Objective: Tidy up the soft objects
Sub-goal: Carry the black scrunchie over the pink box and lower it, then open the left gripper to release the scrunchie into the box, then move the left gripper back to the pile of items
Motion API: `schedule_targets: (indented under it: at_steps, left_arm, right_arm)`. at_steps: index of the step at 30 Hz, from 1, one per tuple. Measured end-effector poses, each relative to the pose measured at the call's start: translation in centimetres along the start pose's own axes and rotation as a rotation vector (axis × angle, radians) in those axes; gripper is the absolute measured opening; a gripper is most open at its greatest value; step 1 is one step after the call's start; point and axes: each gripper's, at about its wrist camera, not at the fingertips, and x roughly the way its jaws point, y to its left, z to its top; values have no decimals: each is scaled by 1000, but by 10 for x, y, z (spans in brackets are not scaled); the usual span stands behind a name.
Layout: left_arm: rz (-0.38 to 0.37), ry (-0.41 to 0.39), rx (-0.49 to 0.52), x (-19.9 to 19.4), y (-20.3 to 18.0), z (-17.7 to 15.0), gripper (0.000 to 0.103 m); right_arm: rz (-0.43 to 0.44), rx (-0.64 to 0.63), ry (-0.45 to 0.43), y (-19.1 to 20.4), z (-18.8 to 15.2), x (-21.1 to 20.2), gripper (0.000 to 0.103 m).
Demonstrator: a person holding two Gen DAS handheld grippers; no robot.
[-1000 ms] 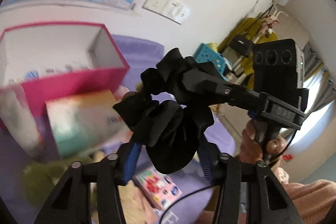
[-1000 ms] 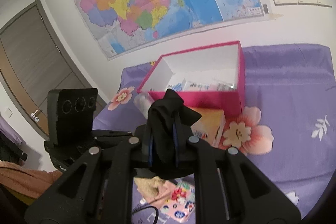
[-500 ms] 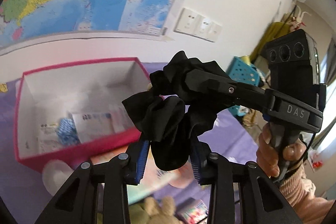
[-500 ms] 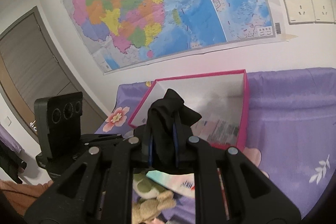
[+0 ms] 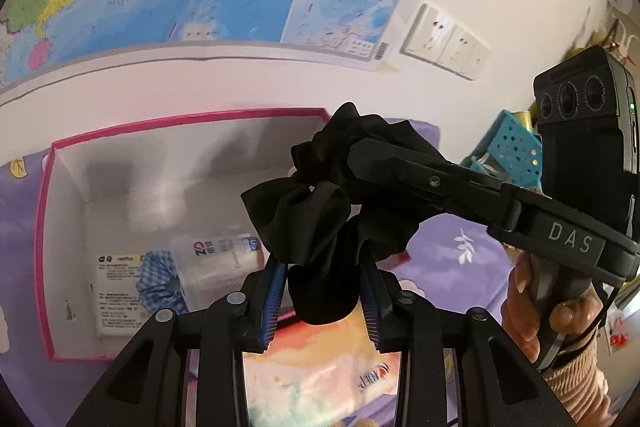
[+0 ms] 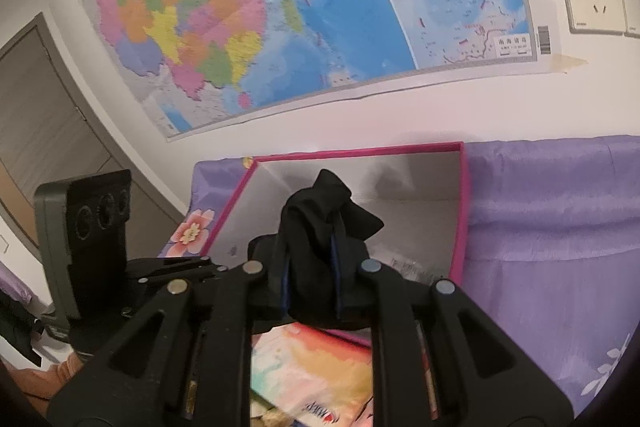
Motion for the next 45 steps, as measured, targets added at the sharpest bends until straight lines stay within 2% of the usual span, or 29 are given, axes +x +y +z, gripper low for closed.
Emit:
schedule_targets:
  at_steps: [10, 14, 20, 24, 26, 31, 35, 41, 45]
  left_arm:
    - [73, 28, -17, 18, 7, 6, 34]
    - [105, 30, -20, 20, 8, 8, 34]
    - [121, 2, -17, 14, 6, 6, 34]
    - [113, -45, -7, -4, 5, -2, 35]
    - [85, -74, 7, -20, 3, -11, 37]
    - [-9, -134, 44, -62, 1, -36, 44]
    - [-55, -189, 71, -100, 5, -63, 48]
    - [-32, -238, 58, -132, 17, -97, 50]
    - [1, -221, 29, -133, 35, -119, 51]
  right_arm:
    - [-70, 29, 67, -28, 4, 35, 21]
    - [-120, 15, 96, -33, 2, 47, 28]
    - [-229, -19, 104, -37, -1, 54, 36]
    - [-256, -28, 77, -35, 1, 43, 36]
    - [-257, -31, 62, -32, 1, 35, 36]
    - [-204, -44, 38, -16, -10, 7, 36]
    - [-97, -46, 41, 3, -28, -23, 38]
    - [-7, -103, 68, 41, -65, -53, 39]
    - [44, -138, 103, 66, -92, -57, 39]
